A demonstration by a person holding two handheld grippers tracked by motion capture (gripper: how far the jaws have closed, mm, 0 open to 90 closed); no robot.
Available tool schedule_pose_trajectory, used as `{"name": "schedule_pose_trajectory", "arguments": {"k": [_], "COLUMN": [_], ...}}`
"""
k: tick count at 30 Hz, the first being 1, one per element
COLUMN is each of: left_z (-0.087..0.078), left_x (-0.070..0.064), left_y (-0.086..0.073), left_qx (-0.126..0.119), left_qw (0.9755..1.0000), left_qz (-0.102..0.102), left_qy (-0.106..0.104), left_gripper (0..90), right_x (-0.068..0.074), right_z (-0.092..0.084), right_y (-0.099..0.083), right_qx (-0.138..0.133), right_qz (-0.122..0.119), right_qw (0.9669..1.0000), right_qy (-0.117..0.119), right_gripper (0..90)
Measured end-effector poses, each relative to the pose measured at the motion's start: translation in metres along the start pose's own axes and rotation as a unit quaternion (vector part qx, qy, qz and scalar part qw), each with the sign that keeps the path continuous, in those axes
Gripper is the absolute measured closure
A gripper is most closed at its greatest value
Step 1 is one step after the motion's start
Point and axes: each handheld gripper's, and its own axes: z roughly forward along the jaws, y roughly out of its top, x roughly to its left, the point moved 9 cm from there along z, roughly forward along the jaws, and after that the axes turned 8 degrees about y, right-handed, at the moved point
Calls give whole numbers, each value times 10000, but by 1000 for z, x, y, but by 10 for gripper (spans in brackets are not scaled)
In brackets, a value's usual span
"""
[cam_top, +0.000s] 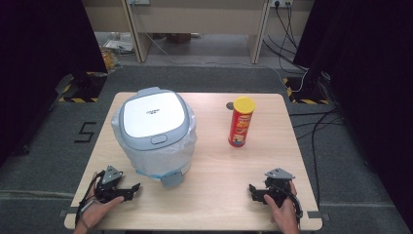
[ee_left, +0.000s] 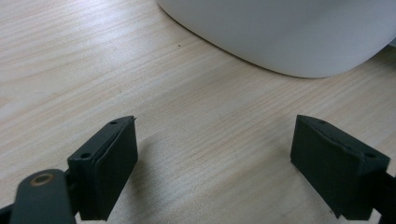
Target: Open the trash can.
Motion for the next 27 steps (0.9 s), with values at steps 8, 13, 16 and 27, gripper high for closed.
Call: {"name": "schedule_pose_trajectory", "arguments": {"k": [8, 13, 16, 27], "left_z": [-3, -7, -8, -5], "left_x": [-20, -45, -52, -57], "left_y": [0, 3, 8, 32], "left_qx": [-18, -137, -261, -771], "left_qw": [9998, 9988, 9982, 9961], "left_qz": [63, 135, 103, -72], "left_qy": [-209, -443, -525, -416], "left_gripper": [151, 151, 149, 151], "right_x": [0, 0, 0, 0], "right_z": [0, 0, 0, 0], "right_y": [0, 0, 0, 0], "right_qx": [0, 0, 0, 0], "right_qz": [-1, 1, -3, -1], "right_qw": [10000, 10000, 10000, 10000], "right_qy": [2, 1, 2, 2], "right_gripper": [4, 4, 4, 4]}}
